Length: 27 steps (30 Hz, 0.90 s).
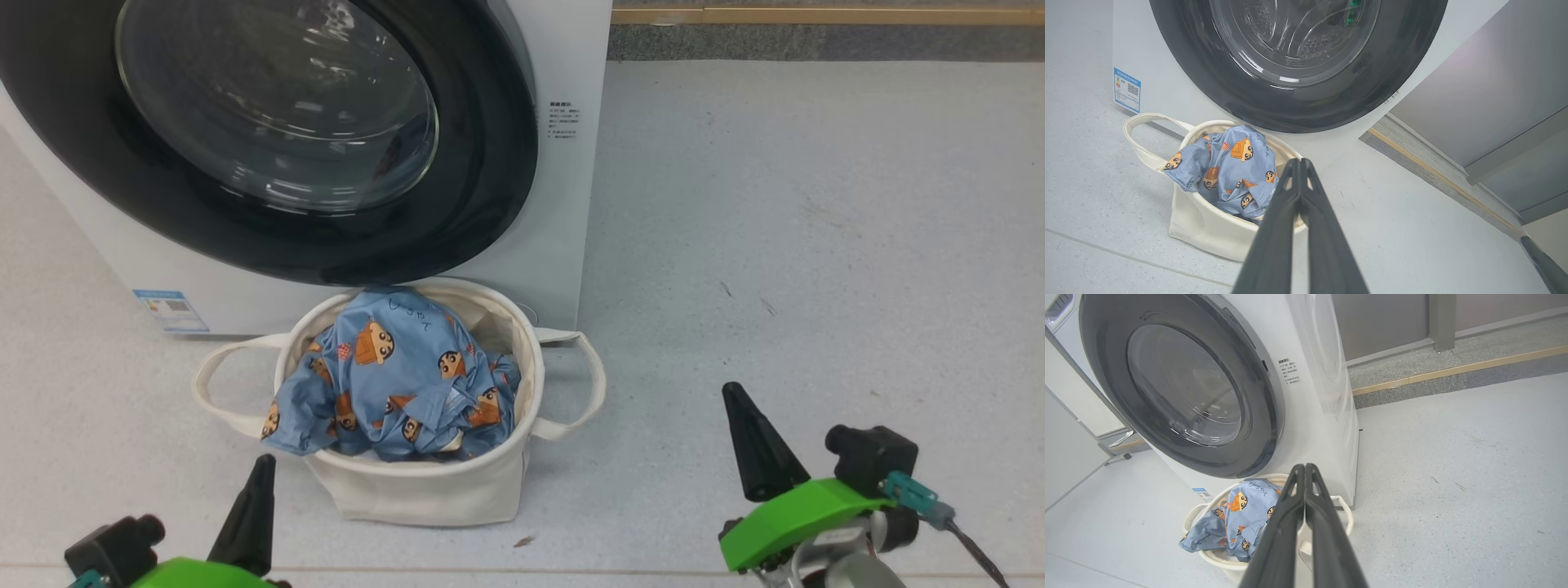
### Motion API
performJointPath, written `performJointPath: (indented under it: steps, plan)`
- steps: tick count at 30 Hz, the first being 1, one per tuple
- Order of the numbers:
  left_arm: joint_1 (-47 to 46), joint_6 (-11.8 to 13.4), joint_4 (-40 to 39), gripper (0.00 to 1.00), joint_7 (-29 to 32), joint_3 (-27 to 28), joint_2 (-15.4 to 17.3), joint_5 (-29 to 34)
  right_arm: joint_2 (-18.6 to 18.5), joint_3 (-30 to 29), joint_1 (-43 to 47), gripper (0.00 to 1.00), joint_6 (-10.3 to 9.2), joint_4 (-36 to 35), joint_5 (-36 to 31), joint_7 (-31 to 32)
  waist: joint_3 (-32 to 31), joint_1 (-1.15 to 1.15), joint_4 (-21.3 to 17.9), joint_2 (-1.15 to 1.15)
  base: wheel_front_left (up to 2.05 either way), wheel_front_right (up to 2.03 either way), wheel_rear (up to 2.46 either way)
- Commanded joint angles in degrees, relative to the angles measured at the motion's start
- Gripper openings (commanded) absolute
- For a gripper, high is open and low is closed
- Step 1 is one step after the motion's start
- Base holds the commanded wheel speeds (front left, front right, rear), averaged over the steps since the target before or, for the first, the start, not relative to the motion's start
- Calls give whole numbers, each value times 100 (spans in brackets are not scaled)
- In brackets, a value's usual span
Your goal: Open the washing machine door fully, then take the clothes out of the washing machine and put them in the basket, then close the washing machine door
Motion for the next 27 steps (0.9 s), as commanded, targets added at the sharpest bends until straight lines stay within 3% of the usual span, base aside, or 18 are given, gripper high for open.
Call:
performJointPath:
  steps: [1,27]
  plan:
    - [-218,-55,-130,0,34,168,28,-135,-24,-80,-206,0,0,-166,220,50,-6,-1,2,0,0,0,0]
    - [-311,-229,75,0,304,528,-263,-1118,-25,-476,-132,0,0,-114,1791,336,-66,-1,28,0,0,0,0]
